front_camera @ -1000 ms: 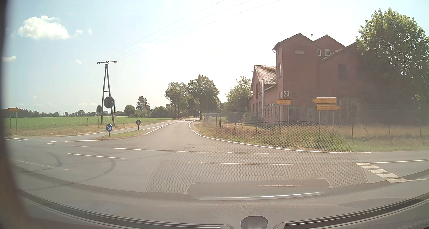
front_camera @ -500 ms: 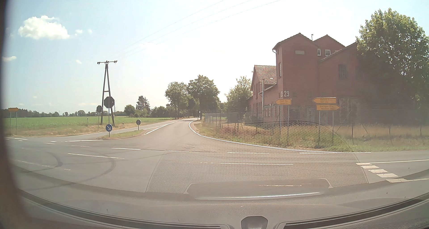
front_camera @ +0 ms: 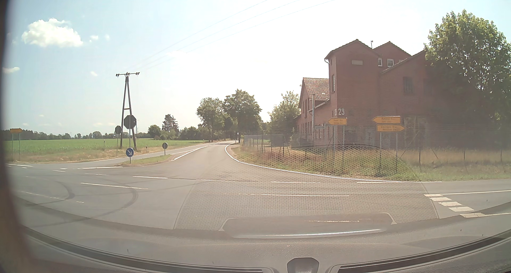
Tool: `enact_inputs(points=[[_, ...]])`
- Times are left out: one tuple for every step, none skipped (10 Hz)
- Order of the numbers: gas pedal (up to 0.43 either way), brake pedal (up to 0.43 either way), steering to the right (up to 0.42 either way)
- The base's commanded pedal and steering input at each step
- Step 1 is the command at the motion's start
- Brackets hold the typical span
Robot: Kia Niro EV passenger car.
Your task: Follow the waypoints while adhering to traffic rules and regulations
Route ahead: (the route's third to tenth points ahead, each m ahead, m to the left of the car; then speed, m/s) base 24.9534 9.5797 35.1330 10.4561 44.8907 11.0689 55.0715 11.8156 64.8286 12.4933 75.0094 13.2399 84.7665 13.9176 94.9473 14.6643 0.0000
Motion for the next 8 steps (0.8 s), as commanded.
enact_inputs(points=[[0.0,0.36,-0.064],[0.0,0.36,-0.064],[0.0,0.36,-0.064],[0.0,0.36,-0.064],[0.0,0.36,-0.064],[0.0,0.36,-0.064],[0.0,0.36,-0.064],[0.0,0.36,-0.064]])
